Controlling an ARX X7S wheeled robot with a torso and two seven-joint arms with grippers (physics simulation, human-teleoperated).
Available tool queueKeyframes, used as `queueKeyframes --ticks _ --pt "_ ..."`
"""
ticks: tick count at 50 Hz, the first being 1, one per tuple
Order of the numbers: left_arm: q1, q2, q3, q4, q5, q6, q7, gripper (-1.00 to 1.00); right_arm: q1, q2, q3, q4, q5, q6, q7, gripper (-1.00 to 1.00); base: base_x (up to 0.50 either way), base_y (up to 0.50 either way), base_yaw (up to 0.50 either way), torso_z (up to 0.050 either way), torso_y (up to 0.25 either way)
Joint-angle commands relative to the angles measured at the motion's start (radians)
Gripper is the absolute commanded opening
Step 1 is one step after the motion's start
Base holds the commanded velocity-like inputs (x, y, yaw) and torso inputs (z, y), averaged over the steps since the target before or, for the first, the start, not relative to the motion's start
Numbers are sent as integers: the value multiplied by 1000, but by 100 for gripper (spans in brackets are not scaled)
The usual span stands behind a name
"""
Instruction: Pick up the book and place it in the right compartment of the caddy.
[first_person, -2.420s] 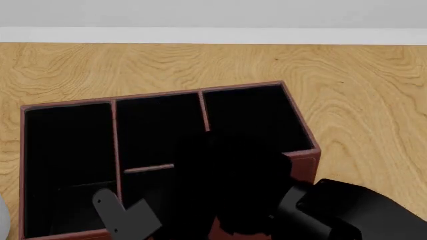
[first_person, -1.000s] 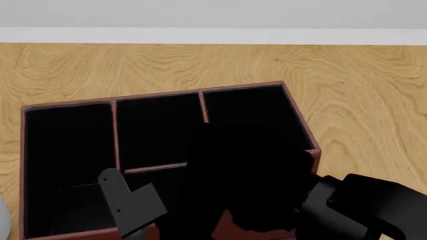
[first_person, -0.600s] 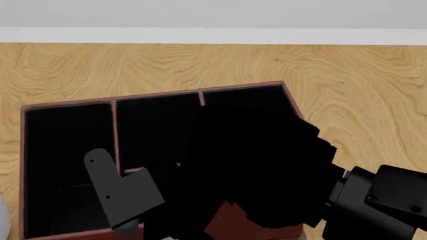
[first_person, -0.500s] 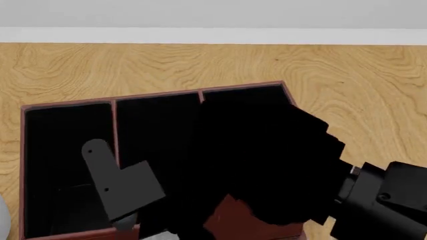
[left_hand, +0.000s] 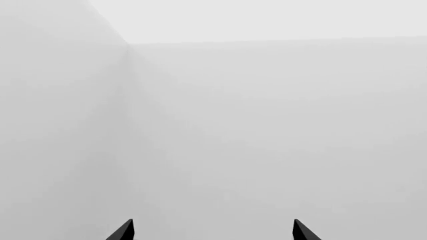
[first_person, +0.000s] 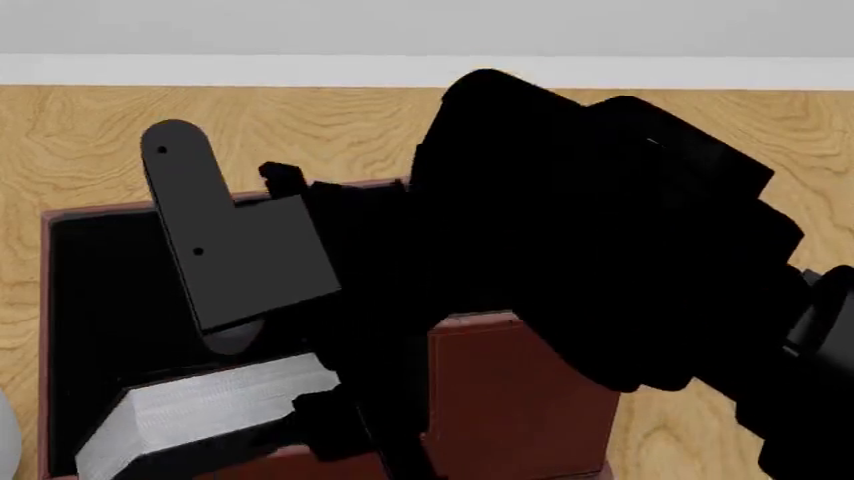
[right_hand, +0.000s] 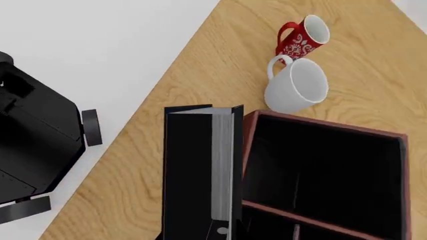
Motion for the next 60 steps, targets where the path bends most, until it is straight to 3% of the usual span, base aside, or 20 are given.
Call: queueKeyframes --ticks 1,17,26,33,53,56,60 --pt "-5 -5 8 -7 -2 5 -5 100 76 -33 88 99 -19 -73 33 -100 0 0 0 0 0" --pt "4 -15 -12 8 -30 1 -17 100 233 -134 148 400 -101 -167 18 -100 0 0 0 0 1" --pt "6 -20 -25 13 -45 4 -23 100 379 -253 140 769 -169 -246 -82 -100 0 0 0 0 1" --pt "-2 -17 -8 -5 -34 23 -17 100 498 -426 133 1227 -226 -407 -186 -100 0 0 0 0 2" --pt "8 -18 -26 -7 -51 51 -16 100 542 -402 149 1231 -510 -108 -347 -100 0 0 0 0 1" --pt "20 -15 -19 -15 -33 72 -6 100 545 -390 126 1231 -536 -90 -376 -100 0 0 0 0 0" --pt "25 -19 -32 -1 -50 65 -15 100 552 -375 -28 1231 -430 -78 -382 -100 0 0 0 0 0"
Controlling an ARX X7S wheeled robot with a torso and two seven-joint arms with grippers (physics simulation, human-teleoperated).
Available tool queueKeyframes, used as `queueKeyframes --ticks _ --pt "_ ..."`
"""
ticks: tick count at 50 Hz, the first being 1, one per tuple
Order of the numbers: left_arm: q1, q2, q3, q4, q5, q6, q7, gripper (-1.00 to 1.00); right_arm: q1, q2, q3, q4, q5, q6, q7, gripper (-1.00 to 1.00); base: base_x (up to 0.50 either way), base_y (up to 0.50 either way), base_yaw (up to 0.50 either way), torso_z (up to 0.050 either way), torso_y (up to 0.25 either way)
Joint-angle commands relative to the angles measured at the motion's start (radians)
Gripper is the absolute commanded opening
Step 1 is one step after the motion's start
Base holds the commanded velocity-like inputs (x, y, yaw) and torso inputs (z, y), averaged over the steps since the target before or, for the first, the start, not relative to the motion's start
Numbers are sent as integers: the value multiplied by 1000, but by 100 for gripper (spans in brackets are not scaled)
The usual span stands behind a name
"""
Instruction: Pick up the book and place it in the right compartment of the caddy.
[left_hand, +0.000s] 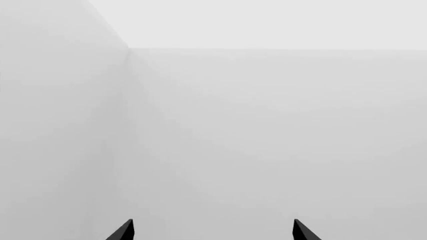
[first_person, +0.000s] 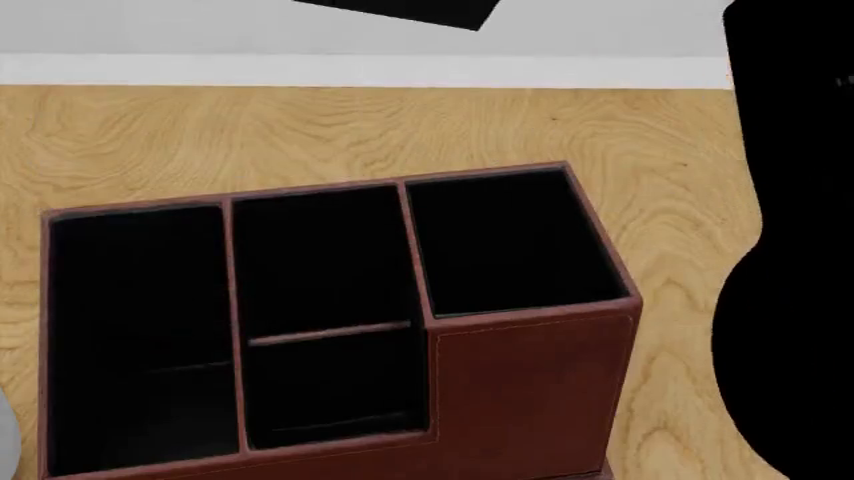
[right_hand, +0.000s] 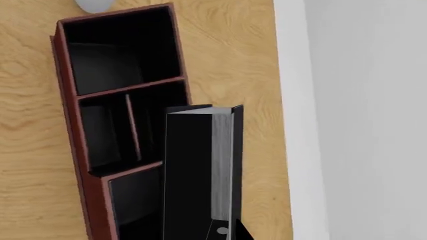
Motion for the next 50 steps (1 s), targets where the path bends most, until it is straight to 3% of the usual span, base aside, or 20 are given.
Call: queueKeyframes --ticks 1,6,23,50 --pt "14 -3 -15 11 -14 10 -5 100 32 15 -173 37 36 47 -58 -100 0 0 0 0 0" --pt "25 -3 0 11 1 20 -4 100 12 26 -352 37 151 49 -57 -100 0 0 0 0 2" --pt "30 -10 21 1 14 28 -13 100 -128 41 -205 37 -24 73 -31 -100 0 0 0 1 1" --pt "11 -32 27 2 -7 15 -35 100 -264 27 -51 37 -123 15 7 -100 0 0 0 0 2"
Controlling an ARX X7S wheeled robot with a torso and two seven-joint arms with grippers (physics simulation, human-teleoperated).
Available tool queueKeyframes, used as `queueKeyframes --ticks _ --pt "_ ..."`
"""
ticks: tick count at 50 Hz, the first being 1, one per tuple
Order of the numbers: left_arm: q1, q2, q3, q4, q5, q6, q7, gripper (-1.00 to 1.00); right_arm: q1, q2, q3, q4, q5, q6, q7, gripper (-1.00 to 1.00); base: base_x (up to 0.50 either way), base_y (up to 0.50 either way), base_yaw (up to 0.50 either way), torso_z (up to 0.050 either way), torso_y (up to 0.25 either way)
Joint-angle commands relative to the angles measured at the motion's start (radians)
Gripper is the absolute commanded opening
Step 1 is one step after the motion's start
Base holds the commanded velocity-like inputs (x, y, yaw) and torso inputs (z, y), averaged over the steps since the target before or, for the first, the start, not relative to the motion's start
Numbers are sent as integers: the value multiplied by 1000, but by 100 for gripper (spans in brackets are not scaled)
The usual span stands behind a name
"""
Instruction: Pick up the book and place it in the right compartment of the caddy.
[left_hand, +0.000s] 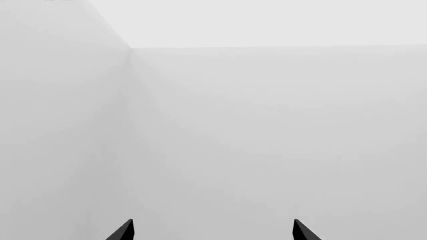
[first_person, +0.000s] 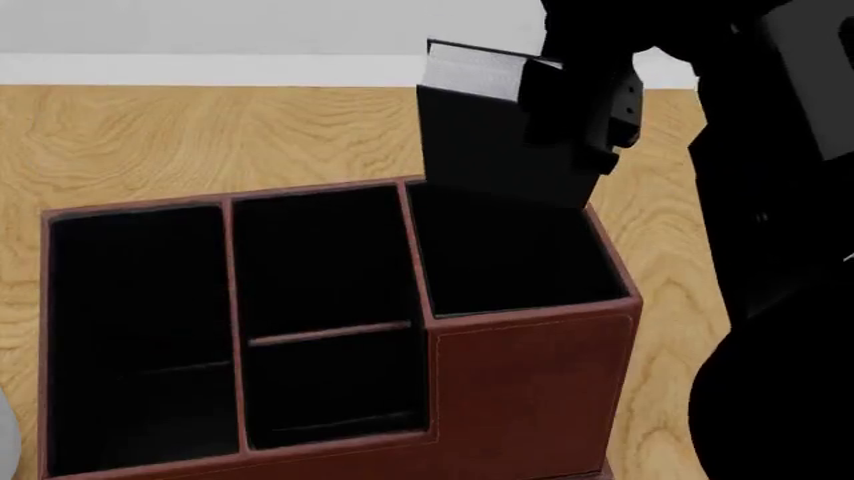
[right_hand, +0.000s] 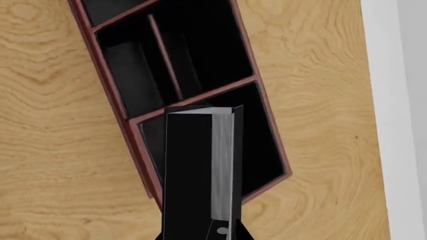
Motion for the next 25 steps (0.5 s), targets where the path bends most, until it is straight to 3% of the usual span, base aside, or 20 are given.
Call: queueKeyframes --ticks 1,25 --pt "-7 -9 4 -2 -4 0 -6 100 -46 -2 65 3 -54 -53 21 -100 0 0 0 0 0" --pt "3 -19 18 -14 4 15 -10 100 -139 2 93 3 -90 -78 81 -100 0 0 0 0 1"
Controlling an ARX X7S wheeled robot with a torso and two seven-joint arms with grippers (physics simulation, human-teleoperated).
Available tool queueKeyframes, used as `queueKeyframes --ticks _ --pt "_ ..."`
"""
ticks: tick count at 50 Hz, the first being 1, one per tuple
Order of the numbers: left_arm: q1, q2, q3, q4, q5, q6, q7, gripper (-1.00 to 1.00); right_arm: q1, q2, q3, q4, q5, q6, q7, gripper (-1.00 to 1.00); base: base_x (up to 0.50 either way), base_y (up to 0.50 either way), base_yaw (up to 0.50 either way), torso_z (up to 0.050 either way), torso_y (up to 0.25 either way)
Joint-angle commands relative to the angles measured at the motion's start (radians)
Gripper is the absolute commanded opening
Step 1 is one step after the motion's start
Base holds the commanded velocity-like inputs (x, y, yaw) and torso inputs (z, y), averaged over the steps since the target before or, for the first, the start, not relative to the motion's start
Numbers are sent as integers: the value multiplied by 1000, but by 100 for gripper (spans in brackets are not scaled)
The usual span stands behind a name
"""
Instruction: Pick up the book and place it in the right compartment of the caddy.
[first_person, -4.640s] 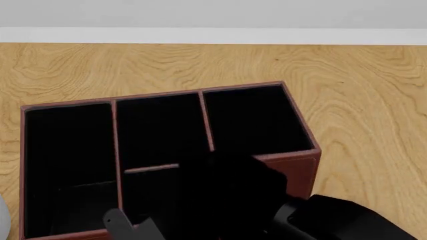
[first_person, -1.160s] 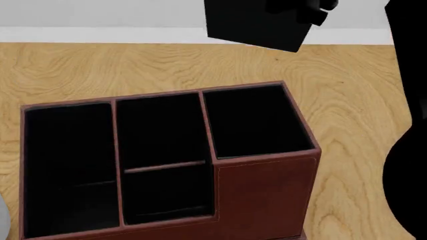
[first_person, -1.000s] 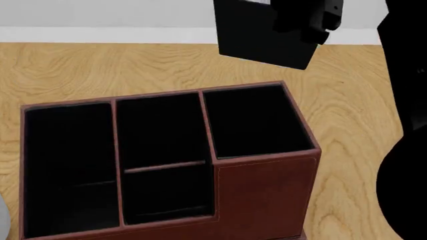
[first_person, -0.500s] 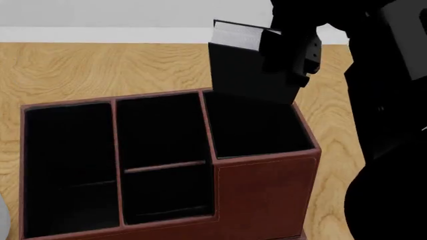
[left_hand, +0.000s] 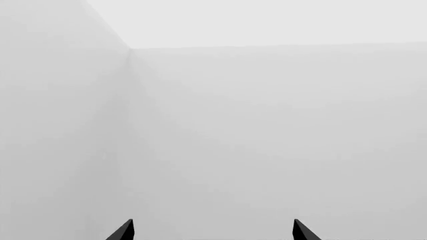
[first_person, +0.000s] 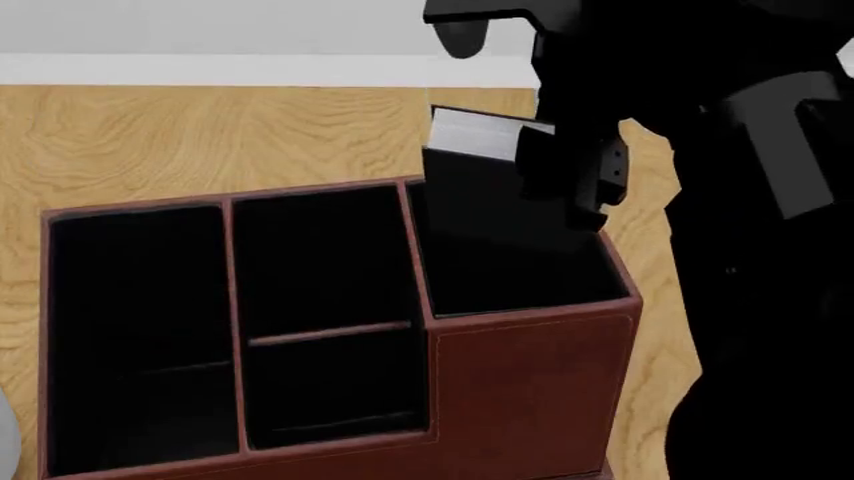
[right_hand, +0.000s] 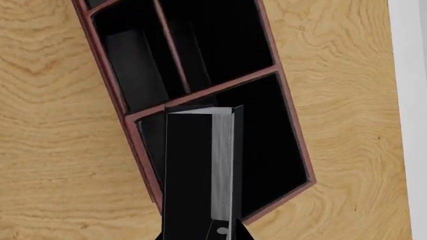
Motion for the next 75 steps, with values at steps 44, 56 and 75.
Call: queueKeyframes --ticks 44,56,75 --pt "29 -19 28 -29 21 32 -14 100 -177 -1 74 2 -38 -74 205 -100 0 0 0 0 1" --pt "34 -27 23 -31 17 36 -17 100 -207 -7 93 2 -39 -76 265 -100 0 0 0 1 1" --pt "62 -41 -9 -25 3 43 -23 100 -223 -16 81 2 -44 -56 296 100 0 0 0 0 1"
